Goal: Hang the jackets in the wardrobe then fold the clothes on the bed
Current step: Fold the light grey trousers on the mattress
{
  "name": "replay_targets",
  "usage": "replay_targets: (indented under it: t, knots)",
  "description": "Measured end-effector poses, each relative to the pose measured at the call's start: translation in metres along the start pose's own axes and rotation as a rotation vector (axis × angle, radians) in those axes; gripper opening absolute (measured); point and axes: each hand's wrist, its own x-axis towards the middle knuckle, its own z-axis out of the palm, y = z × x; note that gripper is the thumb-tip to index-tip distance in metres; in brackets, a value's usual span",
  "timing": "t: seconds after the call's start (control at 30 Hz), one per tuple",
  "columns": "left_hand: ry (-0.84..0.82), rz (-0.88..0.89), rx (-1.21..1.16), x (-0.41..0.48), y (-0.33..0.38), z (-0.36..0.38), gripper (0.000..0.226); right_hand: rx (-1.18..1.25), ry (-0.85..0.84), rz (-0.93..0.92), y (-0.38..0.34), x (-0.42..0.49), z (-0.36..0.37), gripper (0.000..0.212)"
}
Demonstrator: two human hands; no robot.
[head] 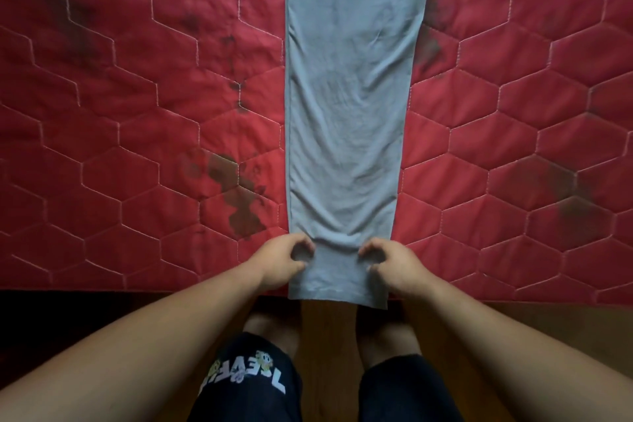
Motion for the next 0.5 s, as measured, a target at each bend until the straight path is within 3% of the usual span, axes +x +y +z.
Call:
replay_targets:
  t: [0.07, 0.23, 0.4, 0.5]
  knots:
    - [-0.058, -0.027, 0.047, -0.001, 0.000, -0.002, 0.032, 0.009, -0.046, 0.025, 0.006, -0.002, -0.003, 0.033]
    - [-0.014, -0.069, -0.196, -0.011, 0.021, -0.032, 0.024, 0.094, 0.000, -0.059, -0.015, -0.009, -0.031, 0.014]
    - [0.088, -0.042, -0.364, -0.021, 0.083, -0.101, 0.020, 0.224, 0.123, -0.108, -0.093, -0.026, -0.094, 0.062]
    - [0.145, 0.046, -0.429, -0.013, 0.134, -0.160, 0.016, 0.536, 0.125, -0.047, -0.153, -0.021, -0.146, 0.087]
